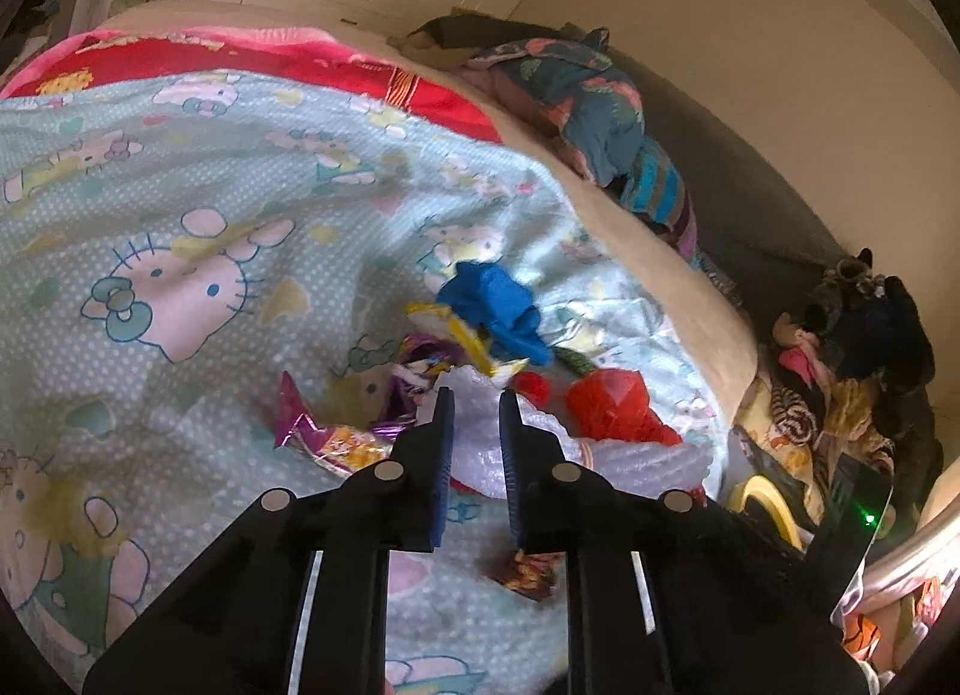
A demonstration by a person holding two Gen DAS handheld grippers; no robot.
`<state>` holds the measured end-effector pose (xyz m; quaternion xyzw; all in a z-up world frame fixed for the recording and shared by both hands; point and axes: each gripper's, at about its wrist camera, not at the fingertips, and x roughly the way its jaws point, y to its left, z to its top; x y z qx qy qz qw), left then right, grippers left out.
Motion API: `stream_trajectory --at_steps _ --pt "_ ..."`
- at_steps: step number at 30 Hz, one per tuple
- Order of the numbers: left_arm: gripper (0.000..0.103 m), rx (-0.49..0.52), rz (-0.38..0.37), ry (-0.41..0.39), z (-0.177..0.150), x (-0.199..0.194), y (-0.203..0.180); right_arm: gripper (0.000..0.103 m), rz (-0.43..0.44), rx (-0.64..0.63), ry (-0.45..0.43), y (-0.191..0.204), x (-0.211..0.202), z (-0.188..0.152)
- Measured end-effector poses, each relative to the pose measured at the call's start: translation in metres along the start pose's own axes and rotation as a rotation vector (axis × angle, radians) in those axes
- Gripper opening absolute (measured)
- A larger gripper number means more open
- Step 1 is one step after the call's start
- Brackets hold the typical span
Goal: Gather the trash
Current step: 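Grasp the red plastic bag with the right tool while the left tool grasps white foam, then carry the red bag and white foam over the yellow bin with both tools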
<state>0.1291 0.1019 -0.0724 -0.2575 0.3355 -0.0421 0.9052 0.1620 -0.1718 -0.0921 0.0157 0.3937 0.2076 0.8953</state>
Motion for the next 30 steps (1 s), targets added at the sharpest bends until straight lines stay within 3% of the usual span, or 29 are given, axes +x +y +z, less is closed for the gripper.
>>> stream_trajectory --at_steps 12,30 --pt "0.012 0.058 -0.017 -0.109 0.014 -0.042 -0.030 0.027 0.016 0.001 -0.088 -0.001 -0.036 0.000" --pt "0.011 0.147 -0.064 -0.120 0.008 -0.059 -0.080 0.027 -0.025 0.051 -0.173 -0.027 -0.084 0.001"
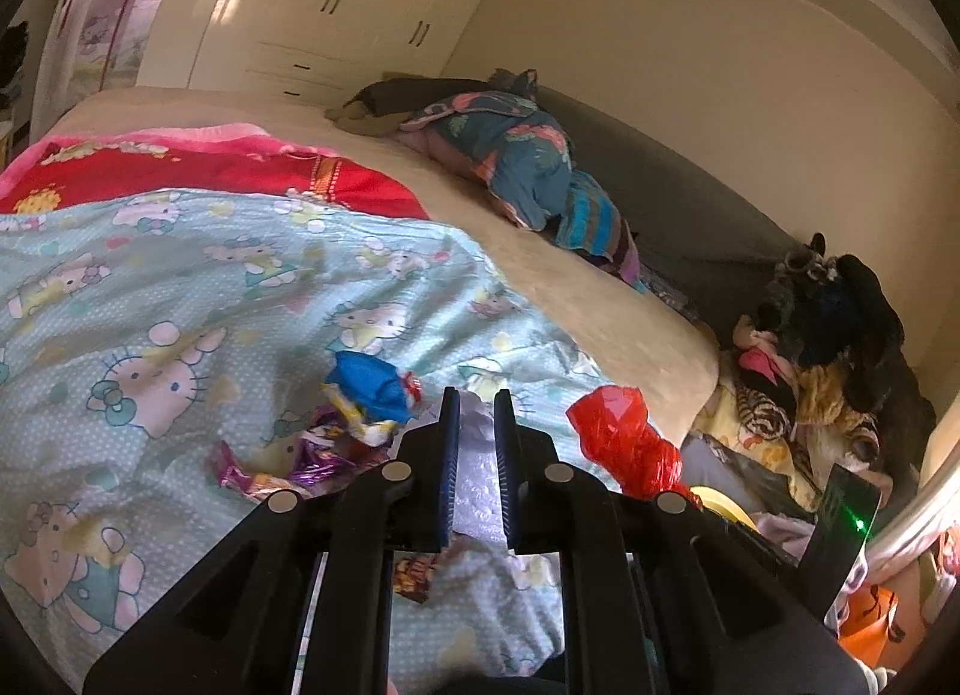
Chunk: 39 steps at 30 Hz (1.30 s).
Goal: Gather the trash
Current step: 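Carry the red bag and white foam over the yellow bin with both tools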
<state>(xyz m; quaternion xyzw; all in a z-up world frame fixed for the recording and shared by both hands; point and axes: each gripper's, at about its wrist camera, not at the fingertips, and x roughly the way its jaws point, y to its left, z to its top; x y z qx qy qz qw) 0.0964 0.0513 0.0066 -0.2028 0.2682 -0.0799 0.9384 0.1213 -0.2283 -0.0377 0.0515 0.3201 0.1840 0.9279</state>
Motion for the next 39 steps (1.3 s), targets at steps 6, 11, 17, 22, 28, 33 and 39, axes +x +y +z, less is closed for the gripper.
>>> stream_trajectory --at_steps 6,11,17,22,28,33,39 --pt "0.011 0.040 -0.029 0.015 -0.004 0.002 -0.020 0.027 -0.025 0.034 -0.018 -0.018 -0.015 0.001" --pt "0.011 0.068 -0.048 0.031 -0.008 0.007 -0.038 0.027 -0.051 0.063 -0.036 -0.033 -0.027 0.001" --pt "0.011 0.106 -0.068 0.048 -0.014 0.013 -0.061 0.027 -0.073 0.096 -0.050 -0.049 -0.038 0.000" --pt "0.011 0.138 -0.080 0.059 -0.019 0.017 -0.077 0.027 -0.089 0.119 -0.062 -0.060 -0.048 -0.001" --pt "0.011 0.171 -0.097 0.066 -0.025 0.020 -0.095 0.027 -0.110 0.145 -0.075 -0.075 -0.059 -0.002" --pt "0.011 0.196 -0.110 0.074 -0.030 0.022 -0.107 0.027 -0.122 0.154 -0.095 -0.082 -0.070 0.002" --pt "0.011 0.221 -0.125 0.085 -0.036 0.024 -0.120 0.027 -0.144 0.155 -0.104 -0.094 -0.080 0.004"
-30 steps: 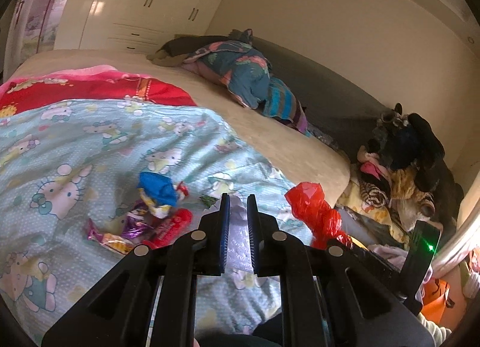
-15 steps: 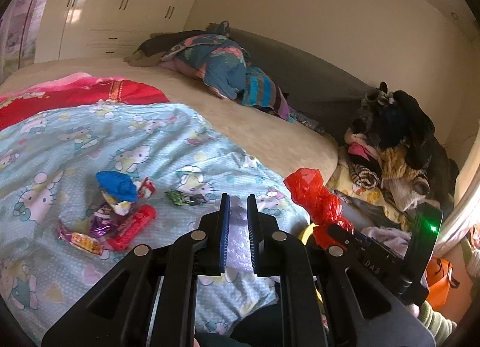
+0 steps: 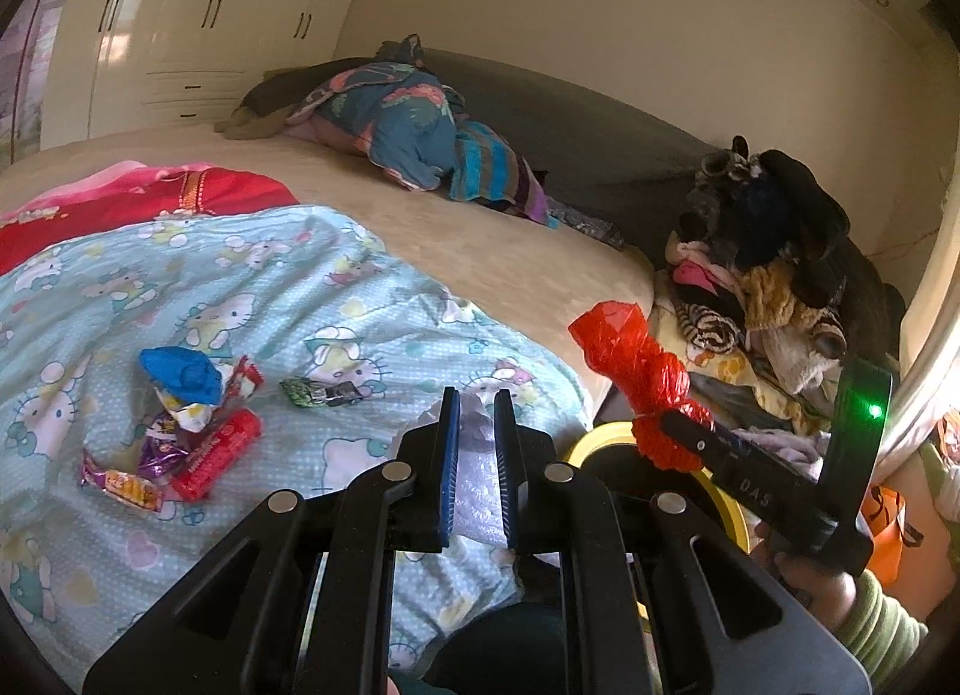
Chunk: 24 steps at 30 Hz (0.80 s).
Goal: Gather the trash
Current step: 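Carry the red bag and white foam over the yellow bin with both tools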
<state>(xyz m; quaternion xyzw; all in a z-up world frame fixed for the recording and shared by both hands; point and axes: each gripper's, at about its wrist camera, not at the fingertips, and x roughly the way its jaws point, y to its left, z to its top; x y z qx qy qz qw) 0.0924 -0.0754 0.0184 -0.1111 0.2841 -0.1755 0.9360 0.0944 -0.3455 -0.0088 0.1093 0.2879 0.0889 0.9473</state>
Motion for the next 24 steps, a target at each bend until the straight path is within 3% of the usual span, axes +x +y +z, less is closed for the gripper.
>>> stream_trajectory --at_steps 13,24 --pt "0.011 0.057 -0.038 0.029 -0.007 0.016 -0.036 0.027 -0.066 -0.003 -0.004 -0.040 -0.015 0.009" --pt "0.011 0.107 -0.073 0.076 -0.022 0.036 -0.072 0.027 -0.115 0.018 0.032 -0.076 -0.025 -0.004"
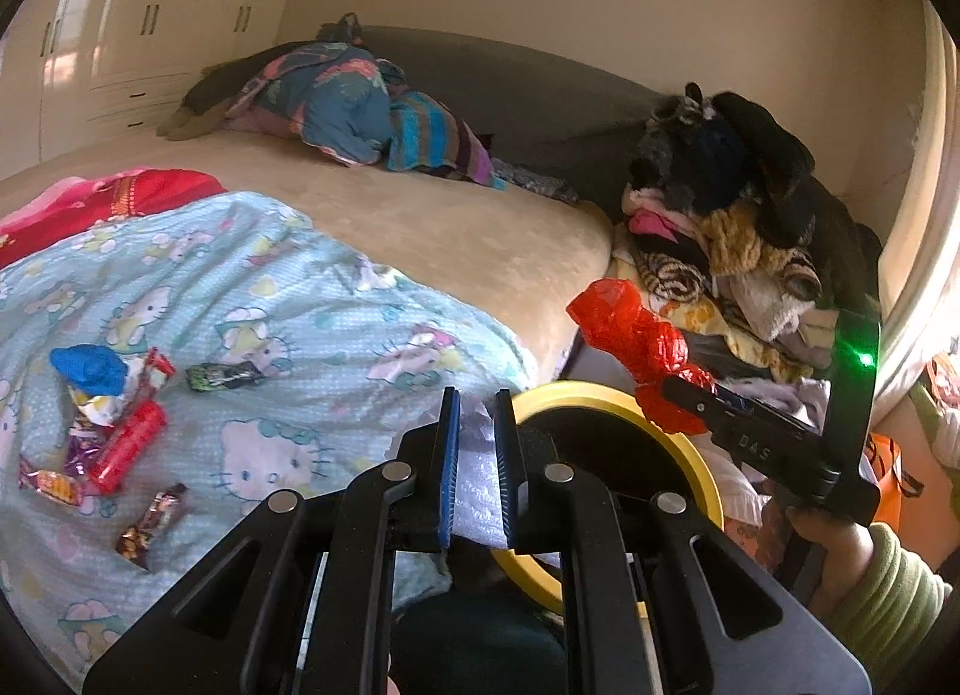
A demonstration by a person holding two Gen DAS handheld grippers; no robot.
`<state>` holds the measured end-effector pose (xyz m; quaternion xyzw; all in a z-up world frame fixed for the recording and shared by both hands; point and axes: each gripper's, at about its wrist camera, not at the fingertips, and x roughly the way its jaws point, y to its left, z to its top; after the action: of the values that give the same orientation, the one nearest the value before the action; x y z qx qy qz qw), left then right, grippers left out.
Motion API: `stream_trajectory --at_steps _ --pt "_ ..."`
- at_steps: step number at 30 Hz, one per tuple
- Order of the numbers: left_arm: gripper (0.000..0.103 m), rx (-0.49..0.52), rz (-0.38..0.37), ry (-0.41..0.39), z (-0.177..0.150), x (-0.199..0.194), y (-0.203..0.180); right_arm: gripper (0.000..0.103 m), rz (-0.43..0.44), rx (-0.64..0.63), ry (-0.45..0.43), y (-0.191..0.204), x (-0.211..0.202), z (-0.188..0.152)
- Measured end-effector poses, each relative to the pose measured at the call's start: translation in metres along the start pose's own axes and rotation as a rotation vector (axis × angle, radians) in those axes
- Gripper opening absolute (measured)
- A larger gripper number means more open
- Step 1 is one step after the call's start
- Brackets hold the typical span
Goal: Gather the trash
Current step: 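Carry the red bag and white foam over the yellow bin with both tools, then open both tools to drop the red bag and foam into the bin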
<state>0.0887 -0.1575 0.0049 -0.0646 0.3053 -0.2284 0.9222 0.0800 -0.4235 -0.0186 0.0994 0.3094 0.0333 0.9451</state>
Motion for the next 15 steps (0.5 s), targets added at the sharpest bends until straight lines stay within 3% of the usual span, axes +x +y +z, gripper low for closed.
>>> stream_trajectory --at_steps 15 --pt "0.011 0.085 -0.019 0.056 -0.016 0.033 -0.042 0.027 -0.050 0.059 0.057 -0.045 0.001 -0.021"
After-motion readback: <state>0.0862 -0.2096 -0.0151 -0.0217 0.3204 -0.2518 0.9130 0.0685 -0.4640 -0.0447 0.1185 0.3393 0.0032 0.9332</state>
